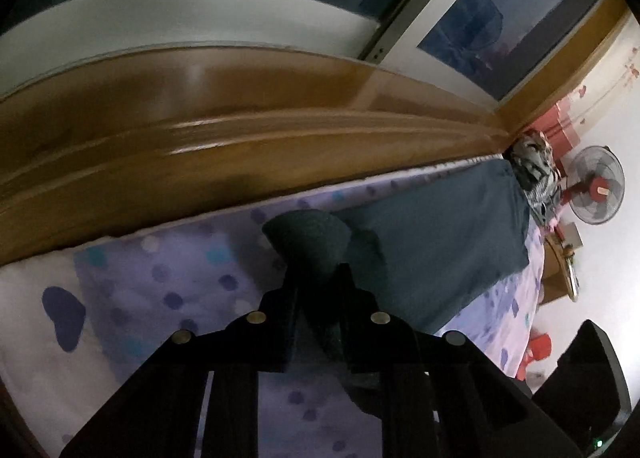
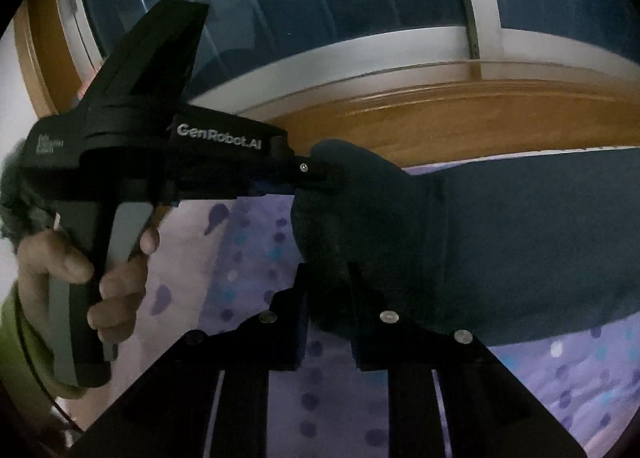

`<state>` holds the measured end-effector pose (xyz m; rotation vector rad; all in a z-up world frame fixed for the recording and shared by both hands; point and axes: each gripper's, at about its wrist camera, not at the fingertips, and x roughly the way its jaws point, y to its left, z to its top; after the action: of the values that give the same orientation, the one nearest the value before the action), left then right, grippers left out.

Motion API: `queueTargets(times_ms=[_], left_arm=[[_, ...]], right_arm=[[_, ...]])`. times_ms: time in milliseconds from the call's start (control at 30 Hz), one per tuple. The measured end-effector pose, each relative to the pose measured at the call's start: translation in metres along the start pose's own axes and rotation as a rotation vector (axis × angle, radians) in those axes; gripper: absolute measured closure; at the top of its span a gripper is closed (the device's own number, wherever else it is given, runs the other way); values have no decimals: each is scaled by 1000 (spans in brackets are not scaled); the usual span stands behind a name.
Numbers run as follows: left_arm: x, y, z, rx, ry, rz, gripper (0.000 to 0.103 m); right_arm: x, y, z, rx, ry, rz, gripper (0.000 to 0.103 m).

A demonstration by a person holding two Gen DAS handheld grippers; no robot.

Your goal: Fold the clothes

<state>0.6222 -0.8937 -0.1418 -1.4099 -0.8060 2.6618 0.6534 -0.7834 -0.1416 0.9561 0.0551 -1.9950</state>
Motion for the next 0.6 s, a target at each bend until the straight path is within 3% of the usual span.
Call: queueTargets(times_ms=[300,467,600], left_arm=[[4,-60,11,-4,-34,25,86],[35,-99,18,0,-19,33,86],[70,-125,20,13,17,41,86]], right_arm=[[-26,-70,6,144,-65,215,87],[-33,-122,7,264,-77,280,87],[-33,-164,-1,343,-51,246,87]])
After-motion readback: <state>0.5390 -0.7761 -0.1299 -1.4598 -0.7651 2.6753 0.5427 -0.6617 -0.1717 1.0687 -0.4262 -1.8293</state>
